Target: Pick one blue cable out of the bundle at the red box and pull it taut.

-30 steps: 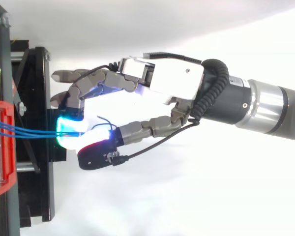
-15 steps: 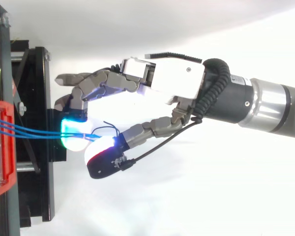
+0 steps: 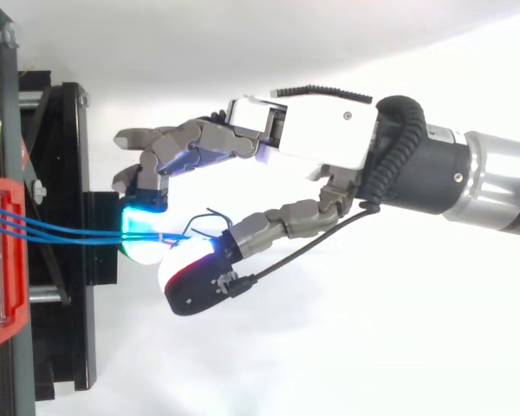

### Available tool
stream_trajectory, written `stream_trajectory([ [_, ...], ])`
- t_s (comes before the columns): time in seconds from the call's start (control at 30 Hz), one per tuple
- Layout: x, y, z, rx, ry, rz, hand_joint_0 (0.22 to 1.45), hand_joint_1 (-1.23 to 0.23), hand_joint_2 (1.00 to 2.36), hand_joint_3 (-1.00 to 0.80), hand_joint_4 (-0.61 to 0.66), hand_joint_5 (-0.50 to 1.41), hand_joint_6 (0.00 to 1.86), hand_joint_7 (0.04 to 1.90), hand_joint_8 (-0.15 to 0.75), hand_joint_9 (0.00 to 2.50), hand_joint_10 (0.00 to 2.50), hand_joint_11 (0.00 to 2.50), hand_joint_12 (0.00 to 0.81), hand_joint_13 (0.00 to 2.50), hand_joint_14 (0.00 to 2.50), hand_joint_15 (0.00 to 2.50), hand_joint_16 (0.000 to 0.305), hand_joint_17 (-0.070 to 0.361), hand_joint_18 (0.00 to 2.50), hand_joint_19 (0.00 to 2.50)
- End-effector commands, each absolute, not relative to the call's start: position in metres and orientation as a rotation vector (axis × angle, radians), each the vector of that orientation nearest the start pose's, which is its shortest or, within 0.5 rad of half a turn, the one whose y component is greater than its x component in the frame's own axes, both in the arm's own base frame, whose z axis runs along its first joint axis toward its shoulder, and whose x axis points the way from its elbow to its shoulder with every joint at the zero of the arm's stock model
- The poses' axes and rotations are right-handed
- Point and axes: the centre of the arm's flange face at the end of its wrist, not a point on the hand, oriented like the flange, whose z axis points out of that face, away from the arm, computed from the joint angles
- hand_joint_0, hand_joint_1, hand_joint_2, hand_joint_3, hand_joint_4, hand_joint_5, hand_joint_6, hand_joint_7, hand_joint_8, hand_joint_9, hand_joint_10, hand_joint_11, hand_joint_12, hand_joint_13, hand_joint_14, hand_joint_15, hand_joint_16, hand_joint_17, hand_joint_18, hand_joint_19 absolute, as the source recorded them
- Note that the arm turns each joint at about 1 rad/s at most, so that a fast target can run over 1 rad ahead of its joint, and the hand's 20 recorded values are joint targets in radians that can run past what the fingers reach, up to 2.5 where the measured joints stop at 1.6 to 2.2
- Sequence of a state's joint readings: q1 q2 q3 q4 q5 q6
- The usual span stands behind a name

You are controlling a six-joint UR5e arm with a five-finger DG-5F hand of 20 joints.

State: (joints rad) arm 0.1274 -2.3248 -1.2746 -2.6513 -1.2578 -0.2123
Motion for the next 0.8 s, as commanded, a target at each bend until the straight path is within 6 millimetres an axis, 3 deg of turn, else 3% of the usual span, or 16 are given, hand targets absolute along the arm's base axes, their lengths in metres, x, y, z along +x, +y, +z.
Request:
stream_trajectory([
  [0.0, 0.754, -0.069, 0.204, 1.139, 1.161, 0.924, 0.53, -0.69, 1.0, -0.5, 0.2, -0.16, 0.85, 0.86, 0.338, 0.54, 0.0, 0.19, 0.36, 0.2, 0.0, 0.07, 0.054, 0.121, 0.13, 0.1],
  [0.27, 0.752, -0.069, 0.204, 1.161, 1.166, 0.93, 0.58, -0.67, 1.01, -0.35, 0.18, -0.15, 0.83, 0.92, 0.334, 0.56, 0.0, 0.18, 0.346, 0.2, 0.0, 0.06, 0.051, 0.116, 0.12, 0.11],
  [0.5, 0.756, -0.07, 0.218, 1.187, 1.201, 0.916, 0.59, -0.7, 1.02, -0.21, 0.17, -0.15, 0.86, 0.95, 0.34, 0.59, 0.0, 0.21, 0.345, 0.23, 0.0, 0.05, 0.051, 0.114, 0.16, 0.08],
  [0.77, 0.756, -0.071, 0.225, 1.205, 1.247, 0.897, 0.61, -0.78, 1.02, -0.19, 0.19, -0.15, 0.87, 0.94, 0.337, 0.59, 0.0, 0.22, 0.345, 0.24, 0.0, 0.05, 0.051, 0.114, 0.2, 0.07],
])
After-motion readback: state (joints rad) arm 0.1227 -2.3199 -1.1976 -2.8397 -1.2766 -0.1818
